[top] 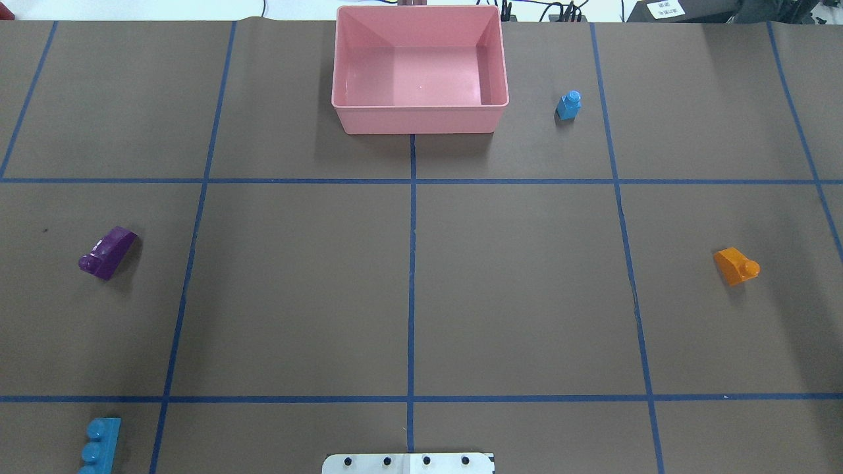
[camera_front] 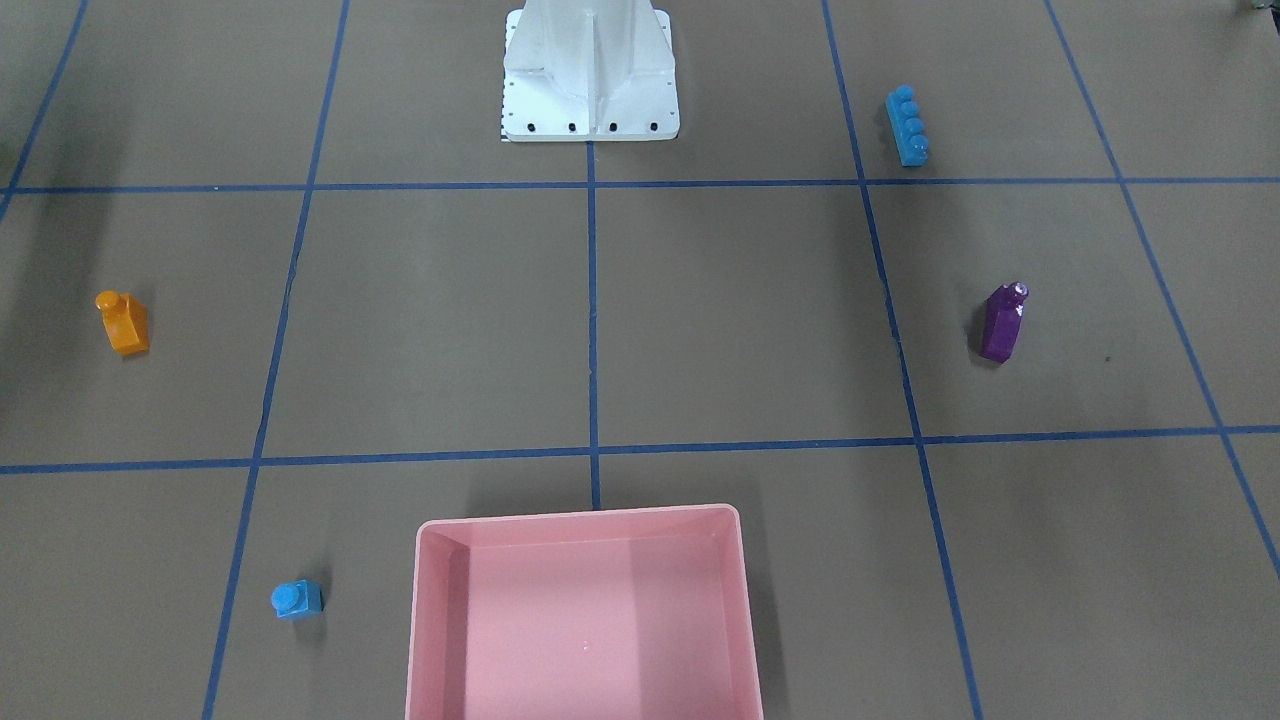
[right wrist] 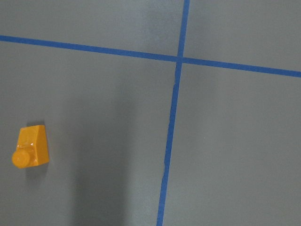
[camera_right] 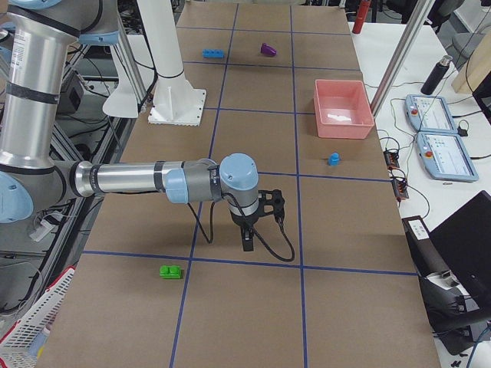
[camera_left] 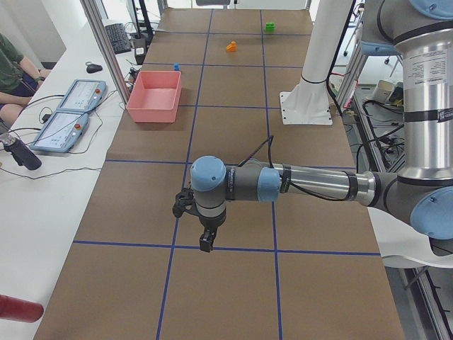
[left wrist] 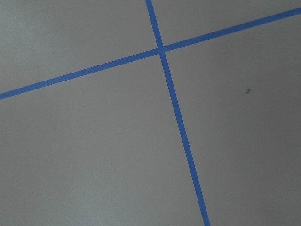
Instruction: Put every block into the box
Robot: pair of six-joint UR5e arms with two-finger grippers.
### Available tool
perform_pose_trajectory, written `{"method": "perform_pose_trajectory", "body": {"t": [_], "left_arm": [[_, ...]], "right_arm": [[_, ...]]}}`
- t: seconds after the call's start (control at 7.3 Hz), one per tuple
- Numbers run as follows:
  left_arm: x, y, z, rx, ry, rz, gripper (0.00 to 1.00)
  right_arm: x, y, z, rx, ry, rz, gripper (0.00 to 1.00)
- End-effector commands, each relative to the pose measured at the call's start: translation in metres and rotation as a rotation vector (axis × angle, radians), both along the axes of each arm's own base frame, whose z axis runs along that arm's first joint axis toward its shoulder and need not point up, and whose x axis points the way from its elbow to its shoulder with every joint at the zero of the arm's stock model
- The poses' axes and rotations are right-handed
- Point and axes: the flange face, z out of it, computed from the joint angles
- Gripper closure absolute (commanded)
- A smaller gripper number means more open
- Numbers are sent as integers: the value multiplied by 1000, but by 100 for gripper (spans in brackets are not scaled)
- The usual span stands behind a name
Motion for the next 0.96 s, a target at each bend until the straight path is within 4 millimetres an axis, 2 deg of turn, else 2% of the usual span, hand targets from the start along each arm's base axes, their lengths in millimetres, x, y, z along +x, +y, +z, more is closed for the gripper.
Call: {"method": "perform_pose_trajectory", "body": {"t": [0.0,0.27,0.41,0.55,0.82], "left_arm": [[0,0,-3,8,0,0,0],[1,-2,-6,12,0,2,0],[1,-2,-16,31,0,0,0],[1,-2,-19,37,-2,0,0],[1,-3,-19,37,-2,2,0]], "right_arm": [[0,0,0,0,-1,0,0],[-2,0,0,-2,-2,-4,0],[-10,-1,-1,-6,-10,-18,0],[-31,-6,-8,-11,-22,-12,0],[-113,-14,-36,-18,-89,40,0]]}}
